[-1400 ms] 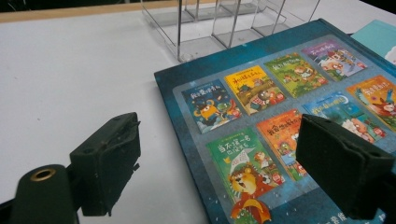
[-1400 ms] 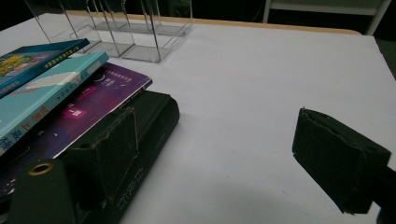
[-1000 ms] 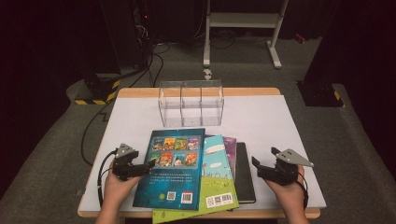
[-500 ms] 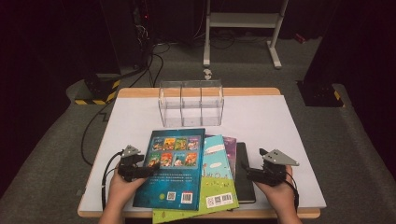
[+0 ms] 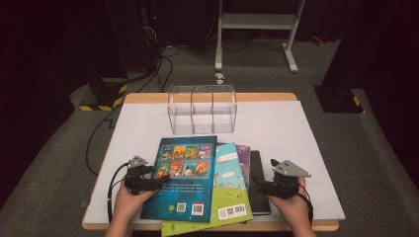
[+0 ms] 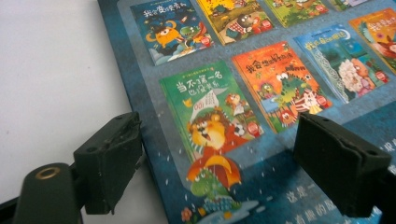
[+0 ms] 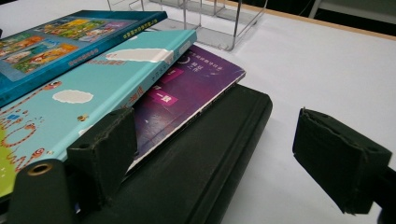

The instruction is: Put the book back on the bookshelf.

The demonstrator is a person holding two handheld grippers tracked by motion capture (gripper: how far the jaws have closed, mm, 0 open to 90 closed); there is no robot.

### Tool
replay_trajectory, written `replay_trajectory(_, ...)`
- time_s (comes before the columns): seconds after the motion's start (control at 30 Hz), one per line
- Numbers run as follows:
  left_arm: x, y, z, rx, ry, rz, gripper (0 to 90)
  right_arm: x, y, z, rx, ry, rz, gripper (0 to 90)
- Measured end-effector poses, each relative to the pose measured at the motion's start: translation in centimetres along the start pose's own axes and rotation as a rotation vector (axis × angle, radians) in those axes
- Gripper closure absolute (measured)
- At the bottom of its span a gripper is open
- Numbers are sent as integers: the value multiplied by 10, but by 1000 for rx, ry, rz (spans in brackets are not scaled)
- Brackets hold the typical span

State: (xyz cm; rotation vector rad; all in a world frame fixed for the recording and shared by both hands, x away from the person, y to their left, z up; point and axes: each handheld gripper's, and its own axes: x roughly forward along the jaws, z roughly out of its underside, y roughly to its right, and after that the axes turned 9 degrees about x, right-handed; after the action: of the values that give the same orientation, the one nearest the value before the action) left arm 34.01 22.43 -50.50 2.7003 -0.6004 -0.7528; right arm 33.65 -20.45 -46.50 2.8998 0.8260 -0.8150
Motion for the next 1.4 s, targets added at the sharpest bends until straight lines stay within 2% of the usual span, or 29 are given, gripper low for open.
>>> replay_trajectory(0.03, -2, -1, 2, -9, 13, 7, 166, 0, 0, 0, 0, 1, -1, 133)
replay_trajectory(0.1, -5, -3, 4, -29, 5, 18, 183, 0, -1, 0, 1, -1, -7, 133)
replay_trajectory(0.5, -8, -2, 5, -24, -1, 22, 193, 2, -3, 1, 10, -3, -9, 133)
replay_trajectory(0.7, -7, 3, 6, -20, -2, 37, 206, 4, -4, 2, 11, -12, -12, 140)
replay_trajectory(0.73, -8, 4, 6, -3, -14, 41, 209, 3, -4, 2, 9, -9, -12, 143)
replay_trajectory(0.77, -7, 7, 6, -10, -6, 43, 210, 3, -4, 2, 7, -6, -13, 145)
replay_trajectory(1.1, -5, 25, 10, 58, 2, 66, 210, 1, -5, 1, 19, 0, -30, 152)
replay_trajectory(1.23, -4, 33, 11, 71, 6, 88, 212, -1, -5, -1, 6, 8, -12, 182)
replay_trajectory(1.4, -3, 37, 11, 72, 6, 94, 213, -3, -8, -2, 9, 13, -32, 181)
